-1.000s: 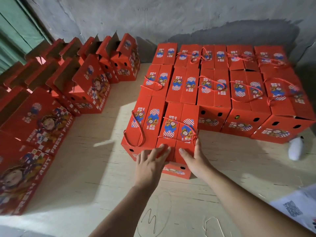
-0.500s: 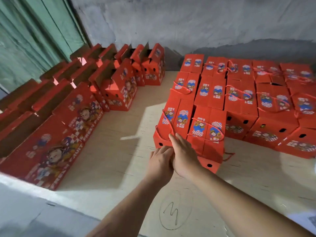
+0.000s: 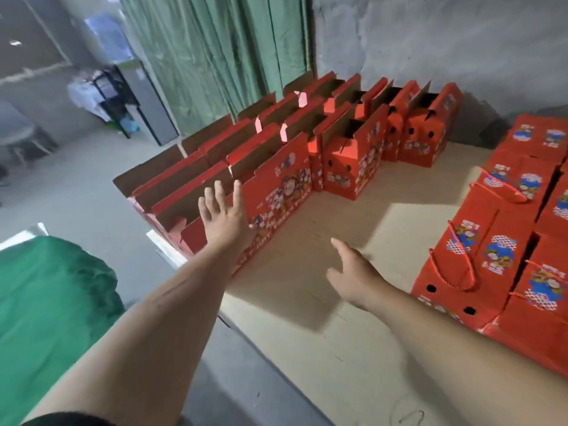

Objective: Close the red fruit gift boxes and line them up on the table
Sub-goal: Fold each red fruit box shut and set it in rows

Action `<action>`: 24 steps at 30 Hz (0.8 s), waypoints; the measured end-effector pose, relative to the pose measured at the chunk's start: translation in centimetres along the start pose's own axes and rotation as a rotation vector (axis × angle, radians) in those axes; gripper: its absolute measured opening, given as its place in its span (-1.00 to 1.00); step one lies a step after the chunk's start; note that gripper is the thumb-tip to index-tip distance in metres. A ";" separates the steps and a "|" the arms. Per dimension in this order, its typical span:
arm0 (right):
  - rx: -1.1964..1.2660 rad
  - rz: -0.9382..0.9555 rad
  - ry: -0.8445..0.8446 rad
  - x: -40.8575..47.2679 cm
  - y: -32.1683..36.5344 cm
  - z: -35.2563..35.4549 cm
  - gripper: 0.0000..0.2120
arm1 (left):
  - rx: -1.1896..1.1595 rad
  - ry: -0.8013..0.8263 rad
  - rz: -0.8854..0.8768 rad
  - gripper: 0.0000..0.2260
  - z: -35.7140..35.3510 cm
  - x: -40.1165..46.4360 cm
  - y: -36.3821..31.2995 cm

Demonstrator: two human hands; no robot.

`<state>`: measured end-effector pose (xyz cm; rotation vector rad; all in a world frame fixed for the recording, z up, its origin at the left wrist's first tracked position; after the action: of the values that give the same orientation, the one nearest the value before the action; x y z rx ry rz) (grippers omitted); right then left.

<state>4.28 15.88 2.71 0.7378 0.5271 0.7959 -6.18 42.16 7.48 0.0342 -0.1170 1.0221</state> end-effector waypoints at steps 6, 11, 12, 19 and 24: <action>0.064 -0.039 0.039 2.1 0.8 -2.0 -0.33 | 0.026 0.057 0.033 -0.45 -2.1 4.1 4.3; 0.090 -0.107 0.009 1.5 -0.9 -1.0 -0.35 | -0.064 0.180 -0.008 -0.78 -2.5 4.5 4.5; 0.106 -0.119 -0.006 1.2 -1.3 -0.7 -0.35 | -0.014 0.174 -0.022 -0.81 -2.9 4.2 4.5; 0.171 -0.180 -0.077 -0.9 -3.8 0.2 -0.34 | -0.174 0.173 -0.212 -0.76 -3.7 -2.6 0.1; 0.156 -0.189 -0.108 -2.0 -4.6 0.5 -0.35 | -0.362 0.191 -0.312 -0.77 -3.5 -7.9 -3.8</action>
<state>5.47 11.89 -0.15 0.8562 0.5570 0.5402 -6.70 33.73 3.22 -0.3636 -0.1168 0.6771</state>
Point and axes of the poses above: each hand's wrist, its own x-axis towards the middle knuckle, its own z-axis out of the back of the hand, y = z × x, the point moved 5 cm from there along x, towards the middle knuckle, and after that the axes turned 7 degrees about z, right-handed, at the moved point
